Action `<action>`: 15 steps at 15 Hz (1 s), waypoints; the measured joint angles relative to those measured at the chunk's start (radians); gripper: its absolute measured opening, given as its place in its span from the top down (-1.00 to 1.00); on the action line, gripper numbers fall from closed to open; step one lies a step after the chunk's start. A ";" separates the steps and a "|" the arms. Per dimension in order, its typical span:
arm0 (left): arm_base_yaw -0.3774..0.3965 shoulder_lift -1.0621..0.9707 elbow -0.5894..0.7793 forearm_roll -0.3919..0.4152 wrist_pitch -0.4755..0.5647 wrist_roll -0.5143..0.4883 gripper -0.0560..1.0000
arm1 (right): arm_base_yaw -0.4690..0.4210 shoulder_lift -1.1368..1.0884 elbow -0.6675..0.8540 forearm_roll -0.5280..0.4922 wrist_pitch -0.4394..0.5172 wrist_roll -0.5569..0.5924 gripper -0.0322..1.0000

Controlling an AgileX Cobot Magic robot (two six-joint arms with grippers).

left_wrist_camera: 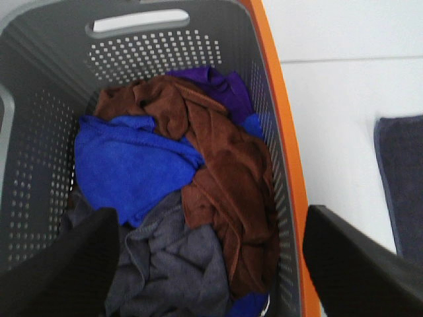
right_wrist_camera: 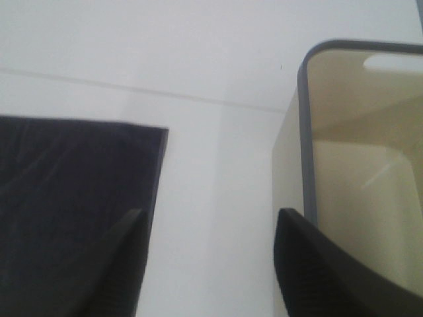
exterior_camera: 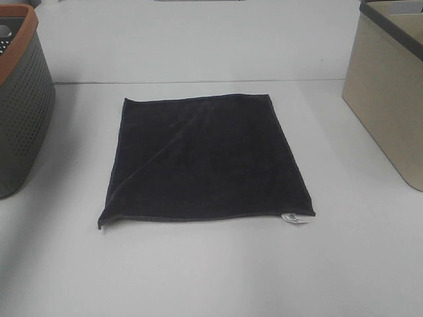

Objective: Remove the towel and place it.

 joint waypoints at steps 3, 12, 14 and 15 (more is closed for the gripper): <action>0.000 -0.003 -0.061 -0.039 0.205 0.011 -0.47 | -0.006 0.058 -0.106 0.006 0.299 -0.048 -0.17; 0.000 -0.427 0.328 -0.078 0.231 -0.043 -0.47 | -0.006 -0.147 0.136 0.006 0.346 -0.054 -0.53; 0.000 -0.544 0.452 -0.080 0.232 -0.062 -0.47 | -0.006 -0.232 0.230 0.007 0.346 -0.054 -0.54; 0.000 -0.601 0.518 -0.081 0.232 -0.069 -0.47 | -0.006 -0.277 0.284 0.008 0.346 -0.054 -0.54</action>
